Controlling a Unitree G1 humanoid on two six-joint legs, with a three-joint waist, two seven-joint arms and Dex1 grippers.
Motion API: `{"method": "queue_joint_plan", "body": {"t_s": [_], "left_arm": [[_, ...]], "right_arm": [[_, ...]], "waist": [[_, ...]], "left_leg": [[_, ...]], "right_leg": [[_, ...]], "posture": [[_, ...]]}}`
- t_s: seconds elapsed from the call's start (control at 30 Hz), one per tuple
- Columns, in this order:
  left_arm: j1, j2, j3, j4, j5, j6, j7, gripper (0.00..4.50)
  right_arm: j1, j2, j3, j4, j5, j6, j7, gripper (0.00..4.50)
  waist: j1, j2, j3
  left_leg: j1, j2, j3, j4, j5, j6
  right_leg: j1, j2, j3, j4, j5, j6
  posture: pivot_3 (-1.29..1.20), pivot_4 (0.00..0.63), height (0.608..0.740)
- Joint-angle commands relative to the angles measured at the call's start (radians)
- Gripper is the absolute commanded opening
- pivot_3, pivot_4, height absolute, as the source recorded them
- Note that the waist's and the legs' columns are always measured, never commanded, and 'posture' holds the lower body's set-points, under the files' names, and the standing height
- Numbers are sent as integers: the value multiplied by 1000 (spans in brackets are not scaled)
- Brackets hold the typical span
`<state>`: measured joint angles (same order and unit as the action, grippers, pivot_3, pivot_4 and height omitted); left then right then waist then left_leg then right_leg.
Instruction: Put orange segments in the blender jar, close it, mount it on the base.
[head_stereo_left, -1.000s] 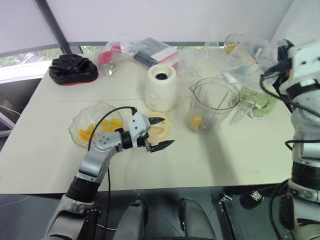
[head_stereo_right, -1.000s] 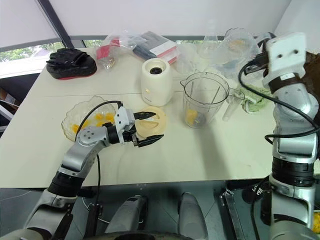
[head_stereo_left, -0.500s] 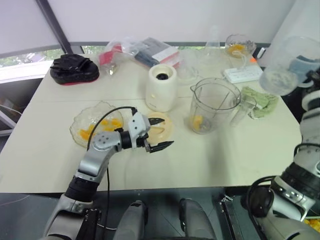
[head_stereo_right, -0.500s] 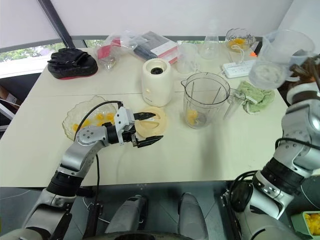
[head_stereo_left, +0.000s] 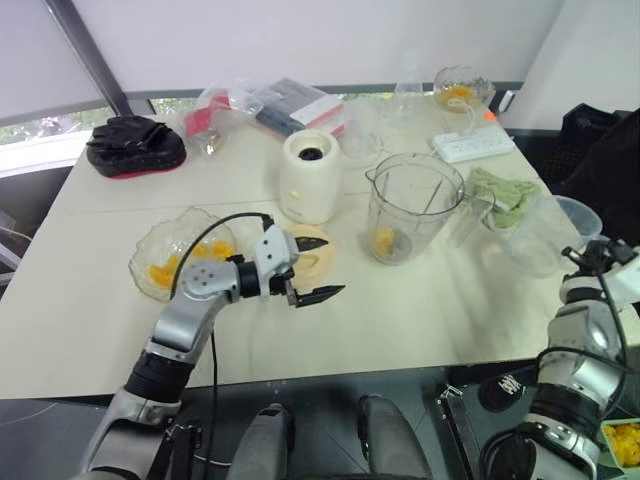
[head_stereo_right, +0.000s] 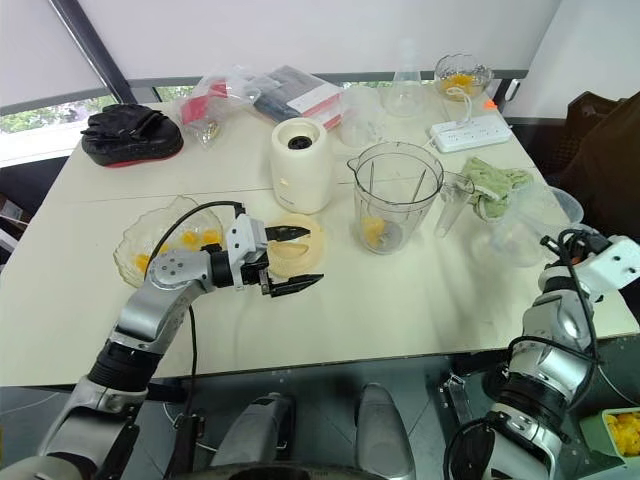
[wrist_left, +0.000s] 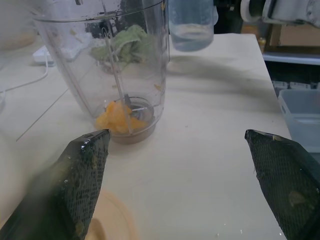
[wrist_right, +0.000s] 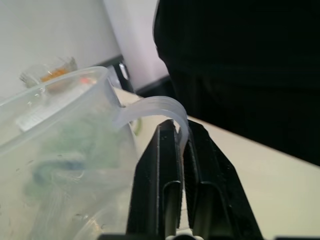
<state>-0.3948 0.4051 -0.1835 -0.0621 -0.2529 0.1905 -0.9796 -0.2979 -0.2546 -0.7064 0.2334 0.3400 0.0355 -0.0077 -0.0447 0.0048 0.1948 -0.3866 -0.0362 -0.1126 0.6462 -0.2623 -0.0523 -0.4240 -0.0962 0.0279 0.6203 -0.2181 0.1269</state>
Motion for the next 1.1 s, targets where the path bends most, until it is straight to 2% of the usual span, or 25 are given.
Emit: {"method": "queue_joint_plan", "body": {"t_s": [0.03,0.27,0.5,0.6,0.73,0.97,1.1], "left_arm": [[-2,11,4,-54,-16,5,-3,4500],[9,33,5,-79,-16,19,-4,4500],[7,36,4,-81,-15,21,-6,4500],[3,34,2,-76,-14,19,-8,4500],[5,34,3,-72,-16,16,-12,4500],[8,34,1,-60,-20,12,-35,4500],[-7,47,8,-34,-35,20,-68,4500]], "right_arm": [[-13,-16,9,62,4,-107,16,84],[-10,-8,56,231,-21,-252,17,84],[41,13,106,232,-24,-286,16,84],[65,16,122,208,-20,-283,13,1041],[110,27,147,142,-14,-259,2,3035],[257,82,200,-80,-19,-198,-23,3035],[381,110,220,-309,-12,-115,-54,3035]], "waist": [[1,0,0],[-1,0,0],[-2,0,0],[-1,0,0],[-1,0,0],[0,0,0],[2,0,0]], "left_leg": [[0,0,0,0,0,0],[0,0,0,0,0,0],[2,0,0,0,0,0],[5,0,0,0,0,0],[6,0,0,0,0,0],[8,0,0,0,0,0],[9,0,0,-1,0,0]], "right_leg": [[0,0,0,0,0,0],[0,0,0,0,0,0],[3,0,1,-1,0,0],[5,0,1,-1,-1,-1],[6,0,1,-1,-2,-4],[8,0,2,-1,-2,-4],[10,0,2,-2,-3,-4]], "posture": [[0,150,740],[0,150,740],[0,150,740],[0,150,740],[0,150,740],[0,150,740],[0,150,740]]}}
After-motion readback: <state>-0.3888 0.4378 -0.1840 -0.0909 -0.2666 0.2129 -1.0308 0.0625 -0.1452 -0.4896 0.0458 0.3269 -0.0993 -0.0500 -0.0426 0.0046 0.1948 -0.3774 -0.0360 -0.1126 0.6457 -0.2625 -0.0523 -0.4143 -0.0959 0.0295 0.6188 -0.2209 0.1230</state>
